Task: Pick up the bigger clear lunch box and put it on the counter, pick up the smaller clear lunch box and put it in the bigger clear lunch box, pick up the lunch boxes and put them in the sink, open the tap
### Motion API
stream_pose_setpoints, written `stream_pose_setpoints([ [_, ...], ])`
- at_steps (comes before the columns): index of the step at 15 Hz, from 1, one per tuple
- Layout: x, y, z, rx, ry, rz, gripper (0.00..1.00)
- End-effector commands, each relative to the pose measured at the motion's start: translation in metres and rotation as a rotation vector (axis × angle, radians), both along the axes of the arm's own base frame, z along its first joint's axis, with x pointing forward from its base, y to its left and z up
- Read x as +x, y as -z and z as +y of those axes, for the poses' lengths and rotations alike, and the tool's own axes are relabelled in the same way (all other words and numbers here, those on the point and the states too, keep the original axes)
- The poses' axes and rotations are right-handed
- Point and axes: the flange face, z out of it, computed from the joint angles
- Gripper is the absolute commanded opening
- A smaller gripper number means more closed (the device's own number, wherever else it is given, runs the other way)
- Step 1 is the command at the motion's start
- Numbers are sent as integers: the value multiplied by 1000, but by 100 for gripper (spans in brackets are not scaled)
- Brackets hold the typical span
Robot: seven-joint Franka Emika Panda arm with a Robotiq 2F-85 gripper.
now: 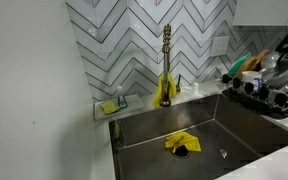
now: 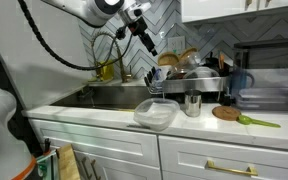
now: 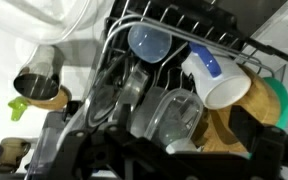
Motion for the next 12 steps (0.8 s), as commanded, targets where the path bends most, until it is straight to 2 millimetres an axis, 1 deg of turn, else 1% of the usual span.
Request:
stream_pose_setpoints([
  [1, 35, 5, 1, -131, 59, -48, 100],
  [4, 58, 15, -4, -212, 135, -42, 100],
  [7, 78, 32, -10, -249, 189, -5, 100],
  [10, 102, 47, -14, -219, 221, 3, 100],
  [12, 112, 55, -14, -181, 225, 25, 100],
])
